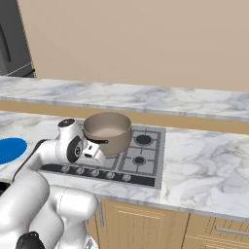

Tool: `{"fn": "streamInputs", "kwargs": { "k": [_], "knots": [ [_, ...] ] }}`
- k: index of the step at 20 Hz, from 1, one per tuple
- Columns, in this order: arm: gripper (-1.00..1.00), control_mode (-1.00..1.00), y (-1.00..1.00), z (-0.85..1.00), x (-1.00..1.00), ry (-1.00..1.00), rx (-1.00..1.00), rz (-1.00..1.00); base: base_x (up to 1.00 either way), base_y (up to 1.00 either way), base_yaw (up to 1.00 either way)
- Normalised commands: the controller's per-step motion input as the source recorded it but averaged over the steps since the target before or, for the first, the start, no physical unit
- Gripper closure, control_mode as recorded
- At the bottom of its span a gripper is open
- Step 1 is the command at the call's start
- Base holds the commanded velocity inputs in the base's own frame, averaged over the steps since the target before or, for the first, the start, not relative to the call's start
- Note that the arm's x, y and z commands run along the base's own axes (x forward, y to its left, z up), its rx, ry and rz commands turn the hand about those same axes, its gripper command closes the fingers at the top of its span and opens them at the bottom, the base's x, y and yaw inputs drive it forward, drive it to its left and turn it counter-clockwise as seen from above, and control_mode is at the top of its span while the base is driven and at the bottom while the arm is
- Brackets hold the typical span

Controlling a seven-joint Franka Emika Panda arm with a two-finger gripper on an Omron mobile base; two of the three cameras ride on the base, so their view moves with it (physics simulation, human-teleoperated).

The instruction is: Retrieve the frozen meat and place it in the pot on a burner. Then turn the burner on.

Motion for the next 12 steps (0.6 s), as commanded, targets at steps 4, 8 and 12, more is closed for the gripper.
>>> {"fn": "streamInputs", "kwargs": {
  "k": [4,8,12],
  "knots": [
    [-1.0,-1.0,0.0,-0.3,0.0,0.04,-0.04,0.0,0.0,0.0,0.0],
    [-1.0,-1.0,0.0,-0.45,0.0,0.01,0.0,0.0,0.0,0.0,0.0],
    [-1.0,-1.0,-0.03,-0.36,0.01,0.0,0.03,0.0,0.0,0.0,0.0]
  ]
}}
